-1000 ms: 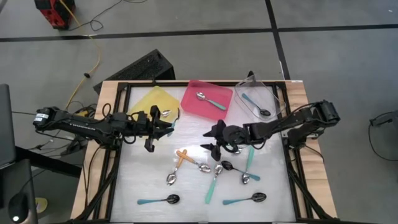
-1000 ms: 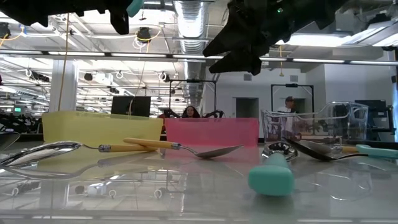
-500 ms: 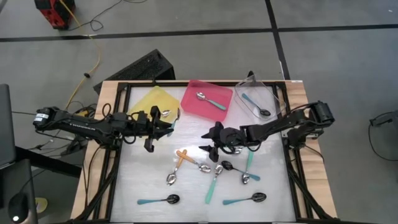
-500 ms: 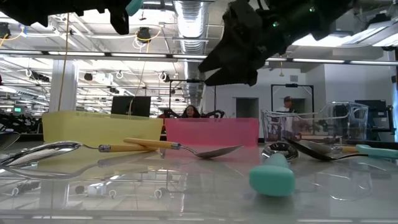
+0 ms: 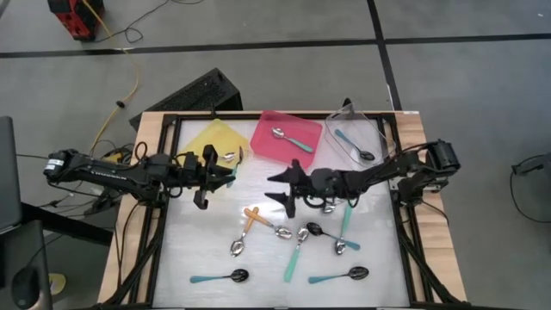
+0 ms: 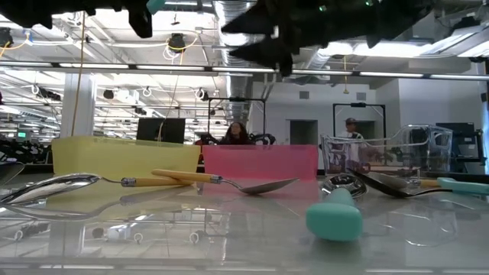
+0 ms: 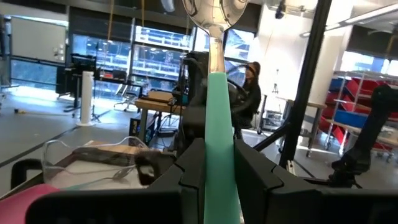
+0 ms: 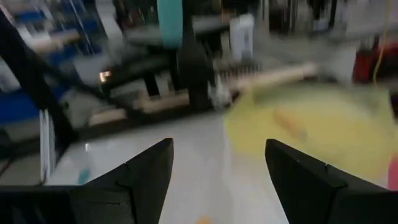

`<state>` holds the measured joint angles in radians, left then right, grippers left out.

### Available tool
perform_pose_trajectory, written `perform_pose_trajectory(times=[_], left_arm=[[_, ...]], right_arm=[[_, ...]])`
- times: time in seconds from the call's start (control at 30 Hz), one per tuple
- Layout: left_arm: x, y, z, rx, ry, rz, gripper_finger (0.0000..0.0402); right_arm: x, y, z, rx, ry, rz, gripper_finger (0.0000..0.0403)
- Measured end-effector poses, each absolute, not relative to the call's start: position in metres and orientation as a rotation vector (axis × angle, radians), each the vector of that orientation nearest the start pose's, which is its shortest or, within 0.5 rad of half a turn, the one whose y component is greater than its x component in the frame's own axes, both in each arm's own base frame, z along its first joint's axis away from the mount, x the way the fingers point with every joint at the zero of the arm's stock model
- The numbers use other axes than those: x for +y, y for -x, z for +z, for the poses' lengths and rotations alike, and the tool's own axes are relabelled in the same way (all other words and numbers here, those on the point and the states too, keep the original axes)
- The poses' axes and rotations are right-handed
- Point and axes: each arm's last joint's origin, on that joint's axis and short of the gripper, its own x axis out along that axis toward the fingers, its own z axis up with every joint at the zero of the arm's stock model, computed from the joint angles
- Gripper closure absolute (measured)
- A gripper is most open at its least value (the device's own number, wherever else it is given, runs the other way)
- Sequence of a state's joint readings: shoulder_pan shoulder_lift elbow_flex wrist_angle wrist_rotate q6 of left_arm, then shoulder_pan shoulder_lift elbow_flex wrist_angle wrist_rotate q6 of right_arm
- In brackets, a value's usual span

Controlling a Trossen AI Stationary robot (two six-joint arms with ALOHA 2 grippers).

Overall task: Sort silverware by color (type)
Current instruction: Put the green spoon into the red bin

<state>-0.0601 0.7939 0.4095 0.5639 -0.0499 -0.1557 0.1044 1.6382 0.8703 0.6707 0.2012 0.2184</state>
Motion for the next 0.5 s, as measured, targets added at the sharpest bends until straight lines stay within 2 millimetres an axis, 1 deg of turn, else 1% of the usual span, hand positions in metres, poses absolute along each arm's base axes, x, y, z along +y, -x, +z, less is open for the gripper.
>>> perform_pose_trajectory(times=[0.13,0.2,0.33,0.5], left_arm=[[-0.011,-0.181,0.272,-0.179,0.126,-0.068,0.0361],[-0.011,-0.181,0.273,-0.183,0.123,-0.067,0.0361],[-0.011,-0.181,0.274,-0.195,0.123,-0.067,0.0361],[-0.011,-0.181,0.274,-0.199,0.120,-0.068,0.0361]], right_arm=[[0.022,-0.351,0.248,-0.087,-0.164,-0.056,0.0121],[0.020,-0.351,0.255,-0.145,-0.146,-0.056,0.0121],[0.016,-0.359,0.268,-0.143,-0.131,-0.063,0.0121],[0.018,-0.374,0.284,-0.107,-0.043,-0.046,0.0121]])
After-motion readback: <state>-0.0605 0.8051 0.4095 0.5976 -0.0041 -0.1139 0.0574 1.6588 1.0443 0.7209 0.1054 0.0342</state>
